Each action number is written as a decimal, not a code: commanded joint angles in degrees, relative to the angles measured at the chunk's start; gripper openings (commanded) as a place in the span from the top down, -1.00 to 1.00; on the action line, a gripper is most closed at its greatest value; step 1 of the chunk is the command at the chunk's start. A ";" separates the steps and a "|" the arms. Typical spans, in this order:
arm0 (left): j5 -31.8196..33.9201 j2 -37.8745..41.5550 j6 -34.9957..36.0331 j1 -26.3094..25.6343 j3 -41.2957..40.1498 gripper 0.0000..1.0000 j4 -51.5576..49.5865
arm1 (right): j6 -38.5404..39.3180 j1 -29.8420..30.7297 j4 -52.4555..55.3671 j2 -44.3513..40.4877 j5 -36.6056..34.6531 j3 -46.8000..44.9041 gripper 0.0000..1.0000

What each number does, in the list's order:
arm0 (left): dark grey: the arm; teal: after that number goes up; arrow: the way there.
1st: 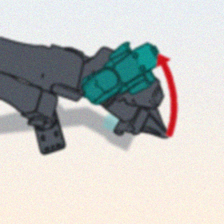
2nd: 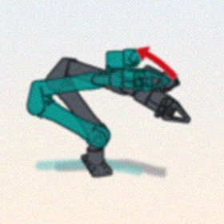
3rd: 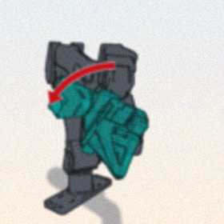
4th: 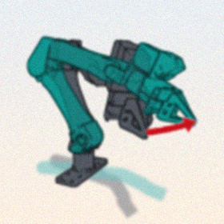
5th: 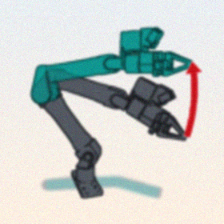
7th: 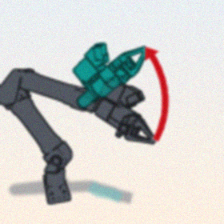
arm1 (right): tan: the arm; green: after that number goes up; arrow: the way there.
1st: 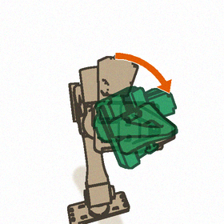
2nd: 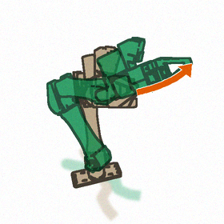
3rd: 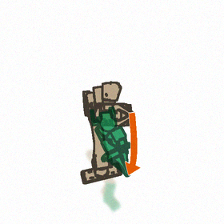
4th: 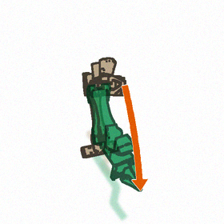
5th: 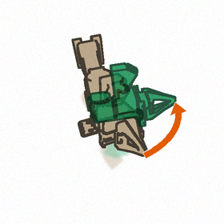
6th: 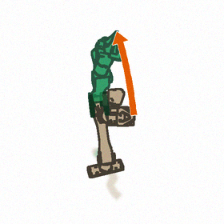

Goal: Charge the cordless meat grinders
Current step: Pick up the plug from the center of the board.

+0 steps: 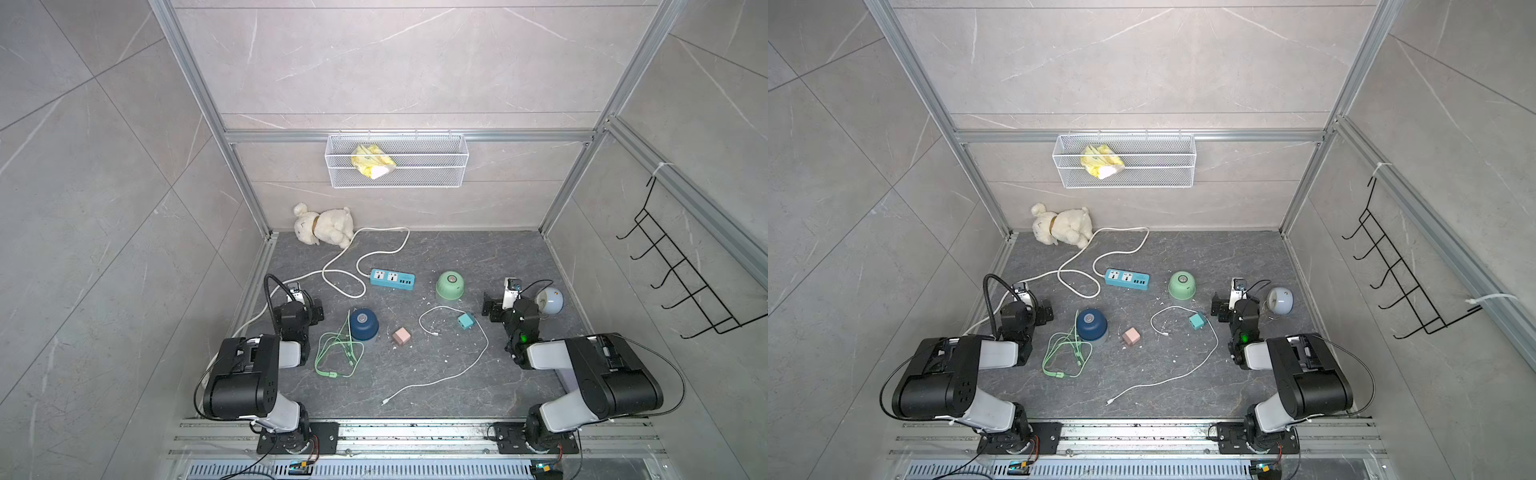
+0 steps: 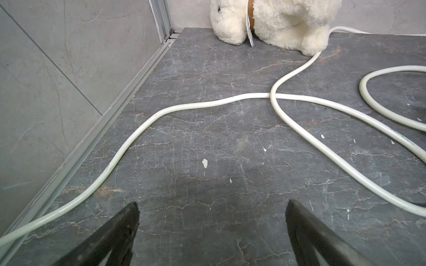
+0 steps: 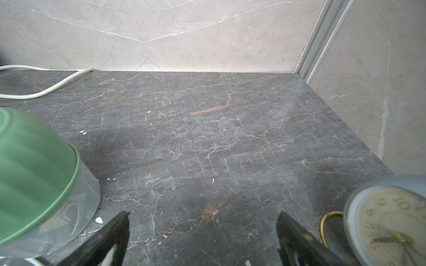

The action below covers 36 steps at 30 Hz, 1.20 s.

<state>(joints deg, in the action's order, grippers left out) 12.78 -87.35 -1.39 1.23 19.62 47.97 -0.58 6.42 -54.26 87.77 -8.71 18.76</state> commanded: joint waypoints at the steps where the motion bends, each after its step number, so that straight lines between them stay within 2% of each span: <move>1: -0.80 1.23 -0.47 -0.02 0.44 -1.00 1.94 | 0.27 -0.06 -1.01 0.28 0.10 0.56 -1.00; 13: -1.19 1.43 -0.45 -0.01 0.13 -1.00 2.70 | 0.21 -0.13 -0.40 -0.52 0.04 0.68 -1.00; 15: -2.12 3.83 0.06 -0.02 -0.87 -1.00 2.83 | 0.24 -0.09 2.06 -4.65 -0.75 0.20 -0.99; 19: -0.72 14.18 -0.72 -0.01 -0.94 -1.00 -5.79 | -2.32 0.00 14.74 -16.34 -4.92 1.55 -1.00; 22: -0.32 20.74 -0.50 0.02 -0.11 -1.00 -11.89 | -9.89 -0.06 31.58 -21.31 -8.29 7.55 -1.00; 24: 0.01 24.30 -1.22 -0.03 1.98 -1.00 -18.12 | -14.10 -0.06 45.91 -20.93 -8.33 14.47 -1.00; 26: -1.05 26.93 -2.17 -0.02 6.09 -1.00 -27.44 | -16.79 -0.17 61.13 -17.31 -4.04 23.48 -1.00; 28: -3.42 28.50 -3.44 -0.08 10.92 -1.00 -36.68 | -17.64 -0.16 71.95 -13.32 3.64 30.53 -0.98; 31: -8.77 29.87 -4.98 -0.03 16.00 -1.00 -45.72 | -17.70 0.04 79.45 -11.17 10.05 35.38 -0.79; 36: -18.75 31.75 -8.39 -0.12 19.47 -1.00 -52.89 | -16.98 1.62 82.32 -14.90 16.50 36.71 -0.76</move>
<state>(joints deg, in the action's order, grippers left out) 2.04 -56.53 -6.72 1.23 36.99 4.47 -16.58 6.83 18.70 75.22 1.72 53.63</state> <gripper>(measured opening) 0.999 0.880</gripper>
